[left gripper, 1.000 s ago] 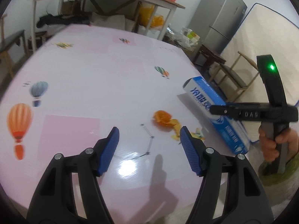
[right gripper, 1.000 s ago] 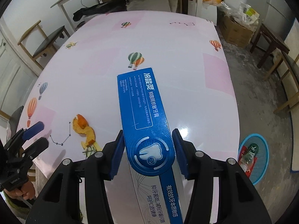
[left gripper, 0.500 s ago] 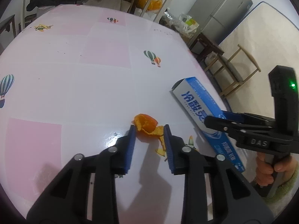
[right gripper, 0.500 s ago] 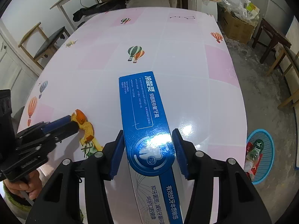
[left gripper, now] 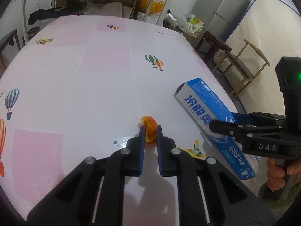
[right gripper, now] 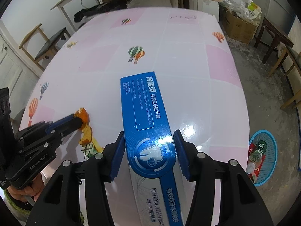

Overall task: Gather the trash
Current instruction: 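Lift the orange scrap with the left tool while the right tool holds the box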

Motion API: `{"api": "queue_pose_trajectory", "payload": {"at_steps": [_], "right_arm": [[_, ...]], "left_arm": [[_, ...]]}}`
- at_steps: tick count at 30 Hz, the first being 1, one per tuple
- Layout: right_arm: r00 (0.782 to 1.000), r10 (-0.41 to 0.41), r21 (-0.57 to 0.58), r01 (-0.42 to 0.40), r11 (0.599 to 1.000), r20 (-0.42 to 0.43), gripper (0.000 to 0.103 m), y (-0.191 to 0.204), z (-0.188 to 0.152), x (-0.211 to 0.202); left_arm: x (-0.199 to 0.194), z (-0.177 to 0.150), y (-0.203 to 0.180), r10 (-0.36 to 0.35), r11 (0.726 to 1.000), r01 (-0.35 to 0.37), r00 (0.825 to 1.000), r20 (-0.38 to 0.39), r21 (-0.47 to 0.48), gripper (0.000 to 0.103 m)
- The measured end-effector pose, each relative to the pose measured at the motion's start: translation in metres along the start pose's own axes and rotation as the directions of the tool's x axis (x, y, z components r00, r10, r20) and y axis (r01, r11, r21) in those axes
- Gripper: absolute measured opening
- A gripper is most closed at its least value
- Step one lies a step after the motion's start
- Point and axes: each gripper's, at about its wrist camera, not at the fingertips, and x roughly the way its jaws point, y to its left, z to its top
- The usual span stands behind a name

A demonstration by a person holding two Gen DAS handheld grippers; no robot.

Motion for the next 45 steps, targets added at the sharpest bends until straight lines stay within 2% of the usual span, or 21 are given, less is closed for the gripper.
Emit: {"api": "queue_pose_trajectory", "payload": {"at_steps": [4, 11, 25, 29, 32, 45], "right_arm": [[1.000, -0.007, -0.003, 0.007, 1.000, -0.015, 0.057, 0.000, -0.001, 0.002], [0.999, -0.020, -0.015, 0.019, 1.000, -0.037, 0.061, -0.002, -0.003, 0.003], [0.999, -0.023, -0.006, 0.023, 1.000, -0.042, 0.061, -0.003, -0.007, 0.004], [0.999, -0.022, -0.003, 0.022, 1.000, -0.039, 0.060, -0.005, -0.008, 0.003], [0.999, -0.012, 0.002, 0.012, 1.000, -0.036, 0.052, -0.006, -0.009, 0.003], [1.000, 0.015, 0.044, -0.014, 0.999, -0.005, 0.050, -0.007, -0.008, -0.001]], "left_arm": [[-0.003, -0.001, -0.003, 0.016, 1.000, -0.017, 1.000, 0.009, 0.016, 0.009], [-0.008, -0.002, -0.007, 0.036, 0.998, -0.037, 0.999, 0.025, 0.041, 0.009], [-0.016, -0.002, -0.010, 0.055, 0.996, -0.059, 0.997, 0.049, 0.071, 0.009], [-0.017, -0.003, -0.011, 0.057, 0.995, -0.061, 0.997, 0.053, 0.074, 0.009], [-0.017, -0.003, -0.011, 0.056, 0.995, -0.060, 0.997, 0.055, 0.073, 0.009], [-0.025, -0.002, -0.009, 0.044, 0.997, -0.049, 0.996, 0.077, 0.067, 0.009]]}}
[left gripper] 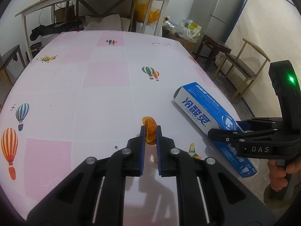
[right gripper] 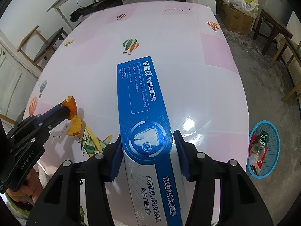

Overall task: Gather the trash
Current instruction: 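Lift the orange scrap with the left tool while the right tool holds the box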

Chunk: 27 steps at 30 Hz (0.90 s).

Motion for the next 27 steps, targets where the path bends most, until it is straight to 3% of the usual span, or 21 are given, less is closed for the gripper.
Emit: {"api": "queue_pose_trajectory", "payload": {"at_steps": [19, 27], "right_arm": [[0.998, 0.047, 0.040, -0.049, 0.998, 0.051, 0.050, -0.008, 0.001, -0.016], [0.979, 0.090, 0.115, -0.112, 0.987, 0.185, 0.049, -0.039, -0.001, -0.059]], "left_arm": [[-0.013, 0.003, -0.002, -0.031, 1.000, 0.031, 0.999, 0.030, 0.005, 0.009], [-0.030, 0.021, -0.027, -0.070, 0.997, 0.067, 0.995, 0.067, 0.046, 0.009]]}}
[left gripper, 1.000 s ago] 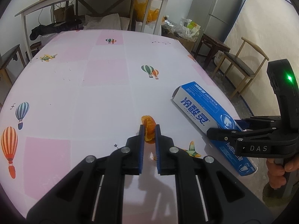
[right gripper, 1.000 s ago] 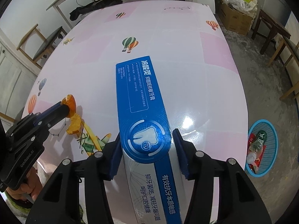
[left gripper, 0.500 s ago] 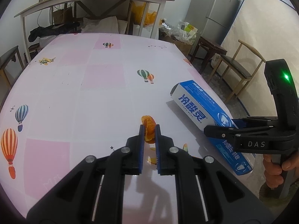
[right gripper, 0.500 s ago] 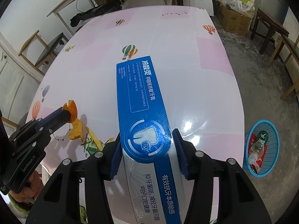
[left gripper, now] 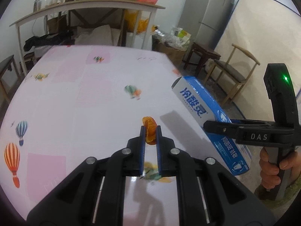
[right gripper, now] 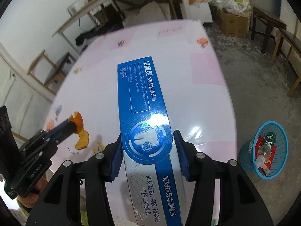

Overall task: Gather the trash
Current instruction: 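Lift the orange scrap with the left tool while the right tool holds the box, then open the left tool over the wastebasket while the right tool releases the box there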

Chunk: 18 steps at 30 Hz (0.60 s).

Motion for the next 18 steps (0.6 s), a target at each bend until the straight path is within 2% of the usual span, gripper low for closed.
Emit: {"api": "queue_pose_trajectory", "payload": {"at_steps": [4, 6, 9, 13, 15, 17, 18], "right_arm": [[0.991, -0.051, 0.097, 0.039, 0.994, 0.120, 0.049, -0.039, 0.000, -0.052], [0.982, -0.095, 0.157, 0.069, 0.985, 0.165, 0.049, -0.064, -0.005, -0.077], [0.956, -0.198, 0.305, 0.126, 0.944, 0.217, 0.049, -0.122, -0.028, -0.120], [0.942, -0.267, 0.485, 0.141, 0.863, 0.202, 0.050, -0.194, -0.071, -0.145], [0.945, -0.280, 0.555, 0.143, 0.820, 0.170, 0.050, -0.223, -0.095, -0.145], [0.954, -0.271, 0.627, 0.135, 0.767, 0.127, 0.050, -0.251, -0.121, -0.138], [0.961, -0.254, 0.662, 0.119, 0.740, 0.111, 0.050, -0.266, -0.136, -0.135]], "left_arm": [[-0.002, 0.021, -0.032, -0.071, 0.996, 0.071, 0.997, 0.014, 0.053, 0.009], [0.003, 0.032, -0.056, -0.137, 0.987, 0.136, 0.991, 0.002, 0.089, 0.009], [0.015, 0.044, -0.091, -0.218, 0.967, 0.221, 0.975, -0.039, 0.126, 0.009], [0.052, 0.055, -0.149, -0.321, 0.926, 0.346, 0.932, -0.172, 0.149, 0.009], [0.077, 0.057, -0.183, -0.368, 0.899, 0.414, 0.892, -0.263, 0.143, 0.009], [0.097, 0.055, -0.210, -0.383, 0.884, 0.446, 0.862, -0.332, 0.140, 0.009], [0.112, 0.054, -0.230, -0.396, 0.871, 0.473, 0.836, -0.380, 0.132, 0.009]]}}
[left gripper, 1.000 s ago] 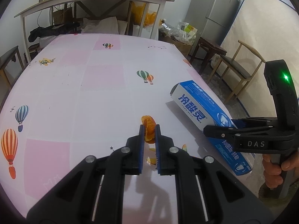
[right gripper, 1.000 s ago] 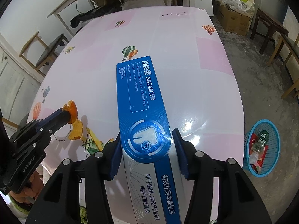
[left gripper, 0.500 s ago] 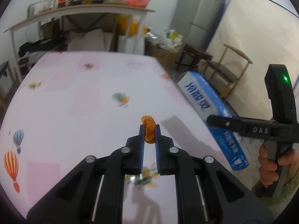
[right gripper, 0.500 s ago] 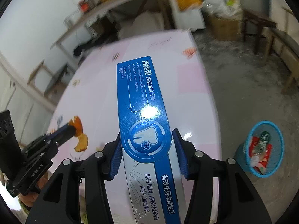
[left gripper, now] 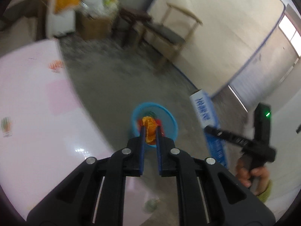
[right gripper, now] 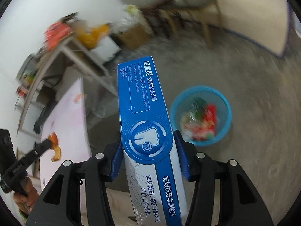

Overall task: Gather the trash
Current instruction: 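Open the left tool over the wastebasket while the right tool releases the box there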

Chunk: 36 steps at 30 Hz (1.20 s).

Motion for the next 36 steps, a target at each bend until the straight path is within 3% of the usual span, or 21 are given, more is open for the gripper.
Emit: {"api": "queue_pose_trajectory", "payload": {"at_steps": [4, 9, 11, 12, 14, 17, 22, 28, 29, 30, 31, 33, 36], "right_arm": [[1.000, -0.001, 0.100, 0.003, 0.995, -0.021, 0.050, -0.046, -0.005, 0.006], [1.000, -0.011, 0.167, 0.014, 0.986, -0.016, 0.050, -0.088, -0.007, -0.001], [1.000, -0.015, 0.183, 0.019, 0.983, -0.023, 0.050, -0.094, -0.009, 0.001], [1.000, -0.016, 0.192, 0.021, 0.981, -0.026, 0.050, -0.100, -0.011, 0.001], [0.999, -0.017, 0.203, 0.023, 0.979, -0.033, 0.050, -0.111, -0.013, 0.003], [0.999, -0.012, 0.216, 0.021, 0.976, -0.045, 0.050, -0.118, -0.013, 0.012], [0.997, 0.011, 0.212, 0.006, 0.977, -0.079, 0.050, -0.112, -0.002, 0.037], [0.998, -0.001, 0.175, 0.012, 0.984, -0.059, 0.051, -0.089, 0.036, 0.072], [0.999, -0.015, 0.172, 0.023, 0.985, -0.049, 0.053, -0.087, 0.042, 0.077], [0.999, -0.031, 0.168, 0.037, 0.985, -0.038, 0.064, -0.085, 0.048, 0.083], [0.997, -0.071, 0.169, 0.075, 0.983, -0.034, 0.069, -0.084, 0.055, 0.091], [0.992, -0.121, 0.170, 0.124, 0.978, -0.029, 0.069, -0.081, 0.060, 0.100], [0.994, -0.112, 0.170, 0.113, 0.979, -0.015, 0.069, -0.075, 0.057, 0.099]], "left_arm": [[0.064, 0.023, -0.027, -0.002, 1.000, 0.004, 0.993, -0.118, 0.019, 0.009], [0.145, 0.054, -0.056, 0.105, 0.993, -0.092, 0.975, -0.194, 0.074, 0.012], [0.171, 0.064, -0.061, 0.115, 0.992, -0.101, 0.973, -0.198, 0.080, 0.031], [0.178, 0.069, -0.061, 0.131, 0.990, -0.116, 0.971, -0.202, 0.083, 0.050], [0.189, 0.073, -0.060, 0.175, 0.984, -0.165, 0.966, -0.191, 0.066, 0.054], [0.180, 0.065, -0.055, 0.130, 0.991, -0.131, 0.970, -0.205, 0.011, 0.057], [0.140, 0.056, -0.041, 0.138, 0.990, -0.138, 0.975, -0.174, 0.016, 0.058], [0.050, 0.038, -0.024, 0.147, 0.989, -0.148, 0.988, -0.035, -0.008, 0.062], [0.036, 0.034, -0.022, 0.158, 0.987, -0.158, 0.987, -0.010, -0.009, 0.063], [0.018, 0.027, -0.020, 0.168, 0.986, -0.168, 0.986, 0.024, -0.007, 0.065], [0.008, 0.023, -0.018, 0.175, 0.985, -0.175, 0.984, 0.042, -0.009, 0.066], [-0.019, 0.007, -0.017, 0.185, 0.983, -0.186, 0.979, 0.085, 0.002, 0.069], [-0.046, -0.020, -0.013, 0.215, 0.975, -0.219, 0.968, 0.133, 0.020, 0.073]]}}
